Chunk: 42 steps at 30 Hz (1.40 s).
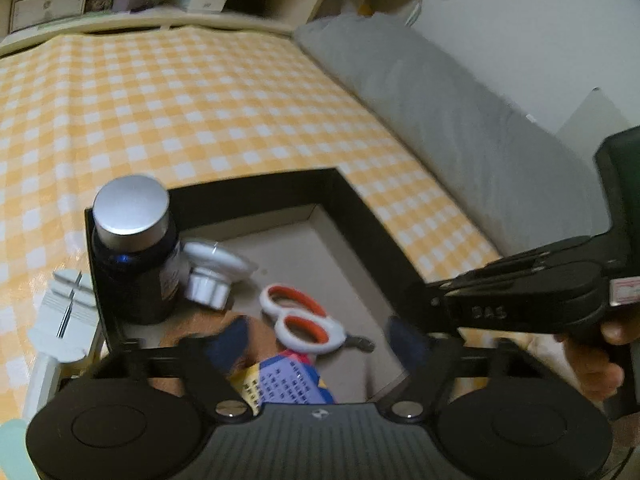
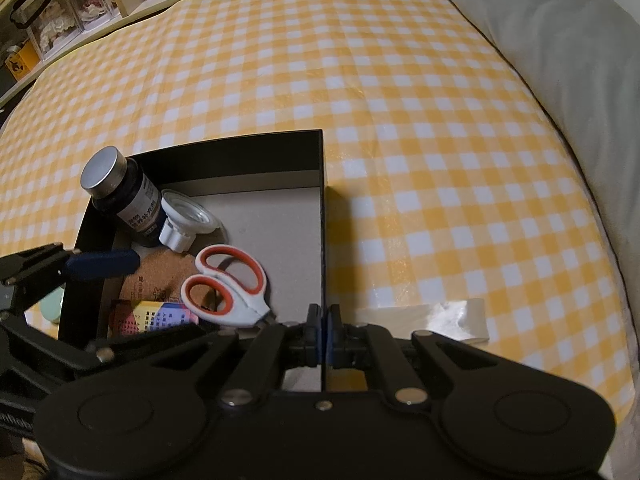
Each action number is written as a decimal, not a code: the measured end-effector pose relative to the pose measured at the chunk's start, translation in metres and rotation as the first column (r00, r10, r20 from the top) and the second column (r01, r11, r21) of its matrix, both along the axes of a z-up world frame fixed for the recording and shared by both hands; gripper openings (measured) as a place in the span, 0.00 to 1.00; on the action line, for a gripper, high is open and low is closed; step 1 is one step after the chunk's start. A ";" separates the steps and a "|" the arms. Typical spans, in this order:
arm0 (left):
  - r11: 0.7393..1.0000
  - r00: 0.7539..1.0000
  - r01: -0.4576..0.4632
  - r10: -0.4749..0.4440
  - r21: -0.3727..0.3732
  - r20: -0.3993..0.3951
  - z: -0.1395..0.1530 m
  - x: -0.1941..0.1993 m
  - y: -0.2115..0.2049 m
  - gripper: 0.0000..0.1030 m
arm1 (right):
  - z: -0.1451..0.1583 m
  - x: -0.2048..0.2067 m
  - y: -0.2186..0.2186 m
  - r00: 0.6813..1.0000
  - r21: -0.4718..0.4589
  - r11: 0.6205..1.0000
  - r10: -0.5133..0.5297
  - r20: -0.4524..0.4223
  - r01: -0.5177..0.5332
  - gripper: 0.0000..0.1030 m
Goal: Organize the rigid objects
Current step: 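Carry the scissors into the black box and open the left tool, then withdraw the left tool from the box toward the mint-green case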
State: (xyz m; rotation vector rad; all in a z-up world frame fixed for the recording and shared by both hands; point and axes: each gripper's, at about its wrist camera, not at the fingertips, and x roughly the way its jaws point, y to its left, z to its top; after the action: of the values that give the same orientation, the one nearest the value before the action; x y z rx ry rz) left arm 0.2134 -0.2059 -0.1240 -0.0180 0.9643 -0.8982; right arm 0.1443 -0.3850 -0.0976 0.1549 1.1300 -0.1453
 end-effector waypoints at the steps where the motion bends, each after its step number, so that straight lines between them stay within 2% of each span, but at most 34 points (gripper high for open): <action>1: 1.000 1.000 -0.002 0.002 0.013 -0.004 -0.001 0.000 -0.001 0.57 | 0.000 0.000 0.000 1.000 0.000 1.000 0.000 0.000 0.000 0.03; 2: 1.000 1.000 -0.008 0.009 0.028 -0.014 -0.003 0.000 -0.003 0.53 | 0.000 0.000 0.000 1.000 0.000 1.000 0.000 0.000 0.000 0.03; 6: 0.999 1.000 -0.005 0.006 0.045 -0.028 -0.010 0.001 -0.006 0.52 | 0.000 0.000 0.000 1.000 -0.002 1.000 0.001 -0.001 -0.001 0.03; 12: 0.997 0.997 0.065 -0.066 -0.033 -0.028 -0.015 -0.004 -0.010 0.54 | -0.001 0.000 0.001 1.000 -0.001 1.000 0.001 0.000 -0.001 0.03; 15: 0.995 0.996 0.088 -0.089 -0.041 -0.012 -0.013 -0.009 -0.013 0.56 | -0.001 0.001 0.002 1.000 -0.001 1.000 0.000 0.000 0.000 0.03; 19: 0.997 0.997 0.074 -0.074 -0.016 0.010 -0.010 -0.009 -0.012 0.82 | 0.000 0.000 0.001 1.000 0.000 1.000 0.001 0.000 -0.001 0.03; 23: 0.999 0.999 0.044 -0.044 0.006 0.032 -0.004 -0.009 -0.006 0.98 | 0.000 0.000 0.001 1.000 -0.002 1.000 0.001 0.000 -0.001 0.03; 30: 0.996 0.999 0.010 -0.014 0.086 0.038 0.007 -0.008 -0.006 1.00 | -0.001 0.001 0.002 1.000 -0.002 1.000 0.001 0.000 -0.001 0.03; 39: 0.989 0.994 0.025 -0.040 0.143 0.105 0.021 -0.020 -0.001 1.00 | -0.002 0.001 0.002 1.000 -0.003 1.000 0.001 -0.001 -0.001 0.03; 42: 0.986 0.988 0.022 -0.047 0.165 0.150 0.031 -0.025 0.005 1.00 | -0.002 0.001 0.002 1.000 -0.001 1.000 0.000 -0.001 0.000 0.03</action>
State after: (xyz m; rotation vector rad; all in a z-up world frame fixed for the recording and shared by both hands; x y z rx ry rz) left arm 0.1882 -0.2008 -0.0934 0.2049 0.8932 -0.8372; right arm 0.1452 -0.3834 -0.0994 0.1536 1.1305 -0.1461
